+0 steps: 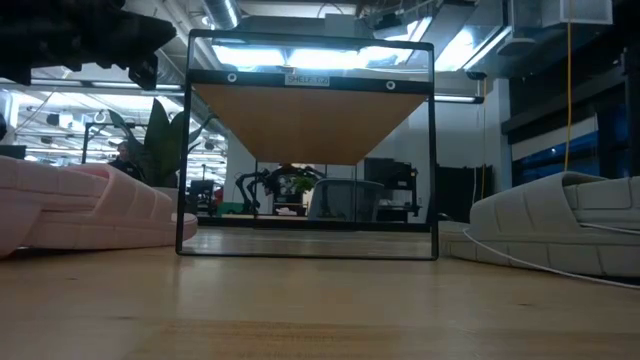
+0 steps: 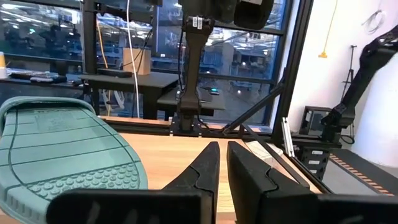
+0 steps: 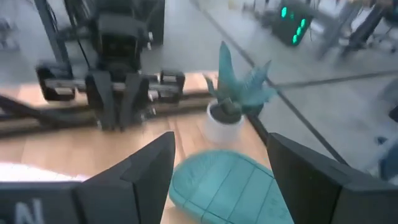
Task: Pick and place slippers onto the shelf
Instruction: Put the green pair of slippers on the shelf
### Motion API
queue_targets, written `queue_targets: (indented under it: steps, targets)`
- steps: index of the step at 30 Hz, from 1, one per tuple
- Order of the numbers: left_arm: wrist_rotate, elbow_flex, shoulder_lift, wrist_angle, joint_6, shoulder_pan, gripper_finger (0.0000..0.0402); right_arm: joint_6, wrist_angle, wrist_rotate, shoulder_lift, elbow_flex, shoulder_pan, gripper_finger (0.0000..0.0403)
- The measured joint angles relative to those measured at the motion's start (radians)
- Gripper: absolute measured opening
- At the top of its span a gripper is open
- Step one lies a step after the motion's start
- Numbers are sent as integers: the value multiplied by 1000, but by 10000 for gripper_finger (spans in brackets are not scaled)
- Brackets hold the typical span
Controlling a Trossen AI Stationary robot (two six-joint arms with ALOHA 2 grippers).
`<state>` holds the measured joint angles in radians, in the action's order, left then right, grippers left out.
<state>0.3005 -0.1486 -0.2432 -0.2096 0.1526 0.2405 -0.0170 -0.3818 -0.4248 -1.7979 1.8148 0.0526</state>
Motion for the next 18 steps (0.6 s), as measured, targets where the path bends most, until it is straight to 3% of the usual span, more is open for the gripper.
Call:
queue_targets:
  steps: [9,13,18]
  targets:
    - [5,0,-8,-22,-1,0,25,54,492,99,329,-536,15,255]
    - [-15,-46,-68,-14,3,0,25,81,535,143,432,-681,19,255]
    - [-18,-182,-268,2,-46,0,25,82,545,150,517,-799,19,255]
